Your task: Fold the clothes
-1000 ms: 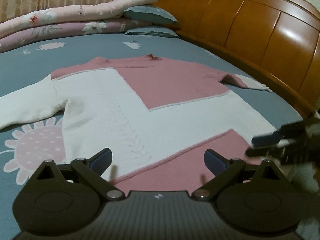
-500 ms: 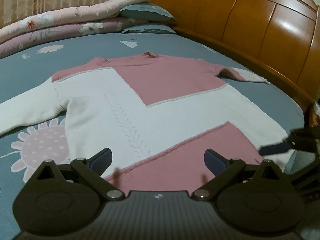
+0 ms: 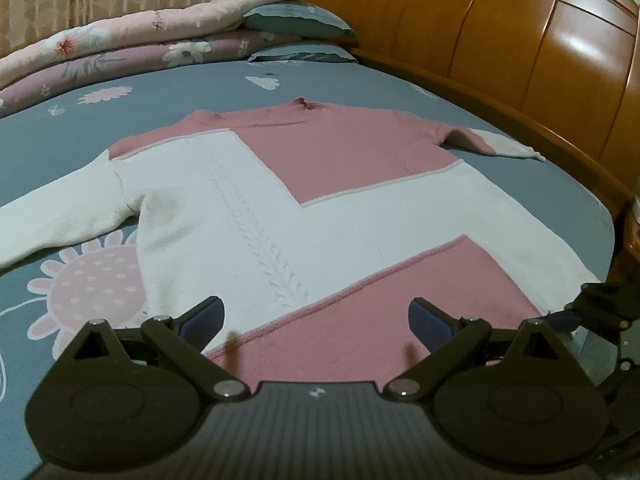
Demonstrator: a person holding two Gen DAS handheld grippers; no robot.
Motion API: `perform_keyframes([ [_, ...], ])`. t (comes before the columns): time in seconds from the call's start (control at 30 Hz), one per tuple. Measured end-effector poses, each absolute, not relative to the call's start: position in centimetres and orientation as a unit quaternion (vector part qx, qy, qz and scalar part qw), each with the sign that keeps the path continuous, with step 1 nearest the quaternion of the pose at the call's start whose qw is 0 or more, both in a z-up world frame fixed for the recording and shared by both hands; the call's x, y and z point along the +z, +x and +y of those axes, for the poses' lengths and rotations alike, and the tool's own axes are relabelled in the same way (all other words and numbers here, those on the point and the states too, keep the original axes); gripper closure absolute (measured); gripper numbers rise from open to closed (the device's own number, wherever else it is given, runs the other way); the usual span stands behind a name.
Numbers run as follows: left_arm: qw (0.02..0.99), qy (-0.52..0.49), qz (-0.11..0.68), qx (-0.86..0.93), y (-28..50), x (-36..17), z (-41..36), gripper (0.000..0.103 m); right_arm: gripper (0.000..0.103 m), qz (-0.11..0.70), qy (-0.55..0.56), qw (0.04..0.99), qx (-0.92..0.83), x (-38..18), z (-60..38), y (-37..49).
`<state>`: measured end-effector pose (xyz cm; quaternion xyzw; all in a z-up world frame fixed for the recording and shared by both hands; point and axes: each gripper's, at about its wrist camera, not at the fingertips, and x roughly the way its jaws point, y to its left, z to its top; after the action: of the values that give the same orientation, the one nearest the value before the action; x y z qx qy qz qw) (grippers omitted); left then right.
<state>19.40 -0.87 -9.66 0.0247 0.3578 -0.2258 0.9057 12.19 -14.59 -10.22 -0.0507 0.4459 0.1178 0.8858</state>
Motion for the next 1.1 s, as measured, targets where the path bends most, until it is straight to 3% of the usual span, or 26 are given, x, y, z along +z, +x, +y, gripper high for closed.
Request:
perform_keyframes([
  [0.5,0.906,0.026,0.360,-0.223,19.6,-10.0,-0.8,0.005,0.010,0.400,-0.080,0.909,0.088,-7.0,-14.4,15.2],
  [1.1,0.903,0.032,0.370,-0.217,20.0,-10.7,-0.8,0.005,0.008,0.411,-0.075,0.906,0.070,-8.4,-14.8,18.8],
])
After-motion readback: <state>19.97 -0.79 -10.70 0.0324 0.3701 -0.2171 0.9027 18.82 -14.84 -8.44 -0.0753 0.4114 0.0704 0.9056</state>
